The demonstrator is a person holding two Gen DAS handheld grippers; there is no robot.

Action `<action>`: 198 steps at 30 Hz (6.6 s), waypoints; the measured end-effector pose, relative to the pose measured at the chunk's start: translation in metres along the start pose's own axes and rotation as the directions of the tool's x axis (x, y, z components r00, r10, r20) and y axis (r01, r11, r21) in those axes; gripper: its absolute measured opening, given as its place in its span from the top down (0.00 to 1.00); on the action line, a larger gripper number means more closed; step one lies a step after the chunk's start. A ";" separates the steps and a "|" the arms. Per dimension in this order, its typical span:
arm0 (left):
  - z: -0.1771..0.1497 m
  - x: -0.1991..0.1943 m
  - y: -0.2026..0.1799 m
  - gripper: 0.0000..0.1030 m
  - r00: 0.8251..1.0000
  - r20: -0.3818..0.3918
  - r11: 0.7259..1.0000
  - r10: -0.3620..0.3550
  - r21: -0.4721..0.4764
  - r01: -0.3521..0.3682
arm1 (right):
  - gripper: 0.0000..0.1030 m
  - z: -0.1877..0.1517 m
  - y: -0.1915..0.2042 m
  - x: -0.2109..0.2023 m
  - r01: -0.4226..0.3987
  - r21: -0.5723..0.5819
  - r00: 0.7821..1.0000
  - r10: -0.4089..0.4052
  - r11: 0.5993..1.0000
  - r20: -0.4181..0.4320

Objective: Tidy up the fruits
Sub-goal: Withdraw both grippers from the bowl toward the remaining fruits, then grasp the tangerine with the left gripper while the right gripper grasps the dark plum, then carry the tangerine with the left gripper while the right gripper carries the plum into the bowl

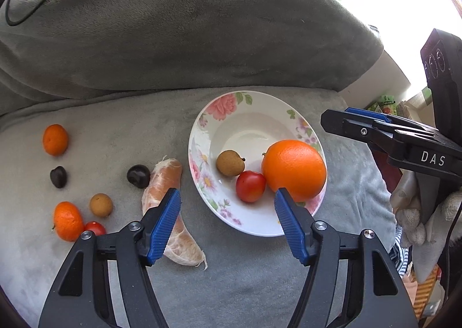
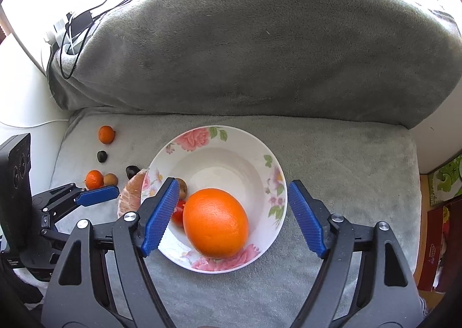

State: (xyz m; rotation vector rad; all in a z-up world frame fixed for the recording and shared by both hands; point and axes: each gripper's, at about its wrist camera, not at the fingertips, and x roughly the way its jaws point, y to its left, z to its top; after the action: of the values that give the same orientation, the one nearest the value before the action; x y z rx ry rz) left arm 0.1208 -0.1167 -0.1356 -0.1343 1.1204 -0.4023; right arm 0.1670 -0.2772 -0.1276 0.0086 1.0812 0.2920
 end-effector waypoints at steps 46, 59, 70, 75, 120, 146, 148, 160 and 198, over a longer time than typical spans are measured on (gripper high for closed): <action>-0.078 -0.076 0.143 0.37 0.992 0.081 0.920 0.094 -0.389 -0.056 | 0.53 0.013 0.142 0.062 -0.202 -0.344 0.970 0.139 0.917 -0.198; -0.063 -0.055 0.156 0.46 0.996 0.073 0.901 0.044 -0.434 -0.008 | 0.63 0.013 0.166 0.107 -0.202 -0.455 0.947 0.055 0.867 -0.316; -0.051 -0.037 0.166 0.47 0.999 0.054 0.885 -0.001 -0.465 0.026 | 0.66 0.016 0.178 0.132 -0.209 -0.493 0.934 0.023 0.845 -0.356; -0.050 -0.033 0.168 0.47 0.999 0.048 0.874 -0.019 -0.484 0.039 | 0.69 0.017 0.182 0.144 -0.209 -0.510 0.928 0.004 0.835 -0.373; -0.049 -0.065 0.171 0.63 0.995 0.089 0.902 0.033 -0.432 0.009 | 0.77 0.026 0.151 0.106 -0.199 -0.447 0.958 0.077 0.872 -0.278; -0.031 -0.047 0.079 0.63 0.995 0.064 0.966 -0.072 -0.245 0.085 | 0.77 0.023 0.057 0.035 -0.089 -0.260 0.989 0.054 0.962 -0.140; -0.028 -0.042 0.070 0.63 0.995 0.055 0.970 -0.079 -0.226 0.090 | 0.77 0.023 0.050 0.034 -0.080 -0.245 0.990 0.047 0.966 -0.136; -0.018 -0.021 0.023 0.63 0.993 -0.003 0.983 -0.122 -0.138 0.120 | 0.77 0.024 0.018 0.038 -0.043 -0.176 0.991 0.020 0.983 -0.133; -0.021 0.005 -0.012 0.61 0.993 -0.066 0.994 -0.098 -0.053 0.094 | 0.72 0.025 -0.004 0.046 -0.049 -0.084 0.989 0.037 0.995 -0.145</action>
State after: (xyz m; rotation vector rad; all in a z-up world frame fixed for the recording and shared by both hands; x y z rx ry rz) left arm 0.1012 -0.1280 -0.1454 -0.2200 1.1953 -0.4678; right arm 0.2097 -0.2665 -0.1559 -0.0687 1.2110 0.3833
